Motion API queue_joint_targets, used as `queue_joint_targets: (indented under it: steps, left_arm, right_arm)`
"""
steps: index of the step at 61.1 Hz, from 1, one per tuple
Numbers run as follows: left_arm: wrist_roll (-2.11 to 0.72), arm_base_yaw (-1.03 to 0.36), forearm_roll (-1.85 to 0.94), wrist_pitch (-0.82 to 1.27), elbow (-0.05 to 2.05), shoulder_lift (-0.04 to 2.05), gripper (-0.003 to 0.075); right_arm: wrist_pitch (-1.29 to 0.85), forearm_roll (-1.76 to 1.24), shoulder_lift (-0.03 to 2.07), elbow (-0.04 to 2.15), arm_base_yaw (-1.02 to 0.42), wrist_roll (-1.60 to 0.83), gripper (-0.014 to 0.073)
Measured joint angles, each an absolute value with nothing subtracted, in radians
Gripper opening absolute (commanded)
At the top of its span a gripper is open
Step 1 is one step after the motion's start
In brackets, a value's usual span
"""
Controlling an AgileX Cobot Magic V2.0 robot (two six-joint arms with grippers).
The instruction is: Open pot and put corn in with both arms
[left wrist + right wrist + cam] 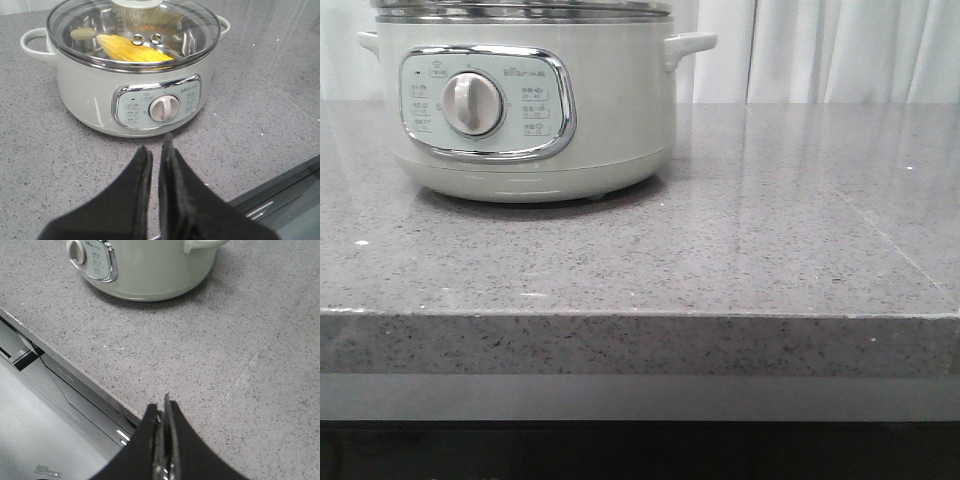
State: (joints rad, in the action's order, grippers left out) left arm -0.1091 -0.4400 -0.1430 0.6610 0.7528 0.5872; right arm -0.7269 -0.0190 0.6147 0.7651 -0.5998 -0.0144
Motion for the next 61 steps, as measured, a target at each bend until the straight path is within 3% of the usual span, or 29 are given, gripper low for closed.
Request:
queue_joint_targets:
  steps: [45, 61]
  left_arm:
    - [-0.109, -0.438, -0.144, 0.642, 0.734, 0.573, -0.002]
    - [-0.109, -0.283, -0.133, 0.448, 0.53, 0.377, -0.002]
  right_arm:
    - [-0.727, -0.019, 0.615, 0.765, -0.6, -0.014, -0.0057]
    - [-0.727, -0.019, 0.615, 0.765, -0.6, -0.014, -0.0057]
